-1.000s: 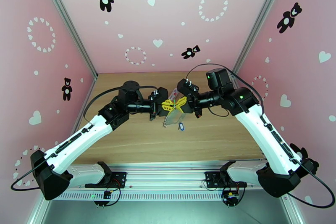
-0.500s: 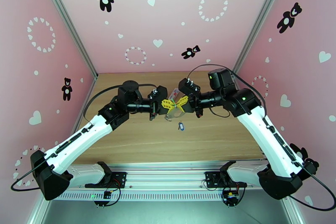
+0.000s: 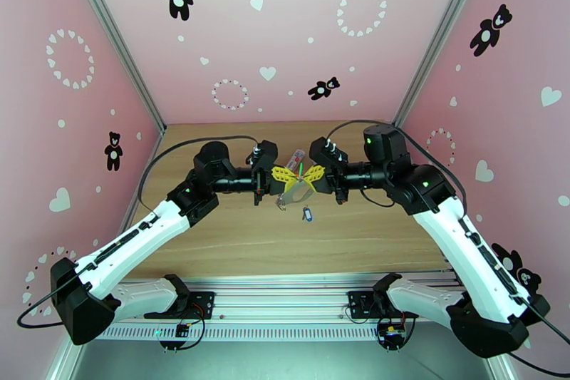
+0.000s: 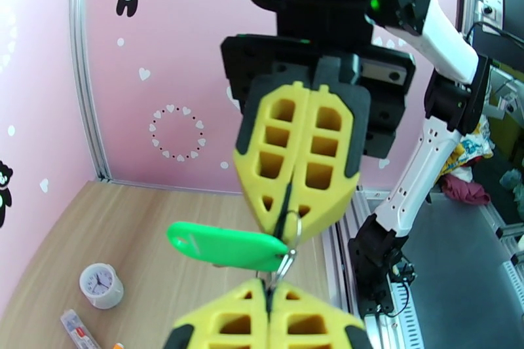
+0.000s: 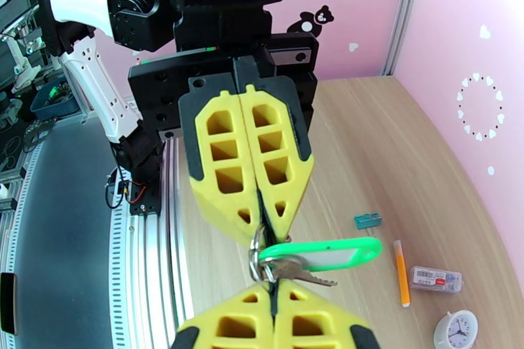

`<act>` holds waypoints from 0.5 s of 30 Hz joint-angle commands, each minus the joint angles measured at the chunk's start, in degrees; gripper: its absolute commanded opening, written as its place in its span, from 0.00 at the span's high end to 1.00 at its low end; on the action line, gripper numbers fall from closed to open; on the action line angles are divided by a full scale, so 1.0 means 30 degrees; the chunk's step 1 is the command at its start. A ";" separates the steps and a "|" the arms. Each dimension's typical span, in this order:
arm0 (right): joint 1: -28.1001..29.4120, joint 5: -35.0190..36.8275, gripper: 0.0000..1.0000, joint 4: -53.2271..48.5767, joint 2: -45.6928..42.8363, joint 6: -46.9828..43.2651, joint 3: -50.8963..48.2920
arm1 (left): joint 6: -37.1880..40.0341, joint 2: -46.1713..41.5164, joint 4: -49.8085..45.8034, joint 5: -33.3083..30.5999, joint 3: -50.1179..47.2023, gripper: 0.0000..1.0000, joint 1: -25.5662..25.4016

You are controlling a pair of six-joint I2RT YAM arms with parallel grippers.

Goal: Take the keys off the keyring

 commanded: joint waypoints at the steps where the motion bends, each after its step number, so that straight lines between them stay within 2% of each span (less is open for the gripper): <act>1: 0.0196 0.1959 1.00 -0.1015 -0.0472 -0.0255 -0.0574 | -0.1936 -0.0993 0.4004 -0.0634 -0.0132 1.00 0.0268; 7: 0.0250 0.2714 1.00 -0.0703 -0.0760 -0.0305 -0.0297 | -0.2270 -0.0949 0.3897 -0.1094 -0.0259 1.00 0.0174; 15: 0.0259 0.3647 1.00 -0.0462 -0.0590 -0.0553 0.0178 | -0.3091 -0.1626 0.4655 -0.2982 -0.1003 1.00 0.0075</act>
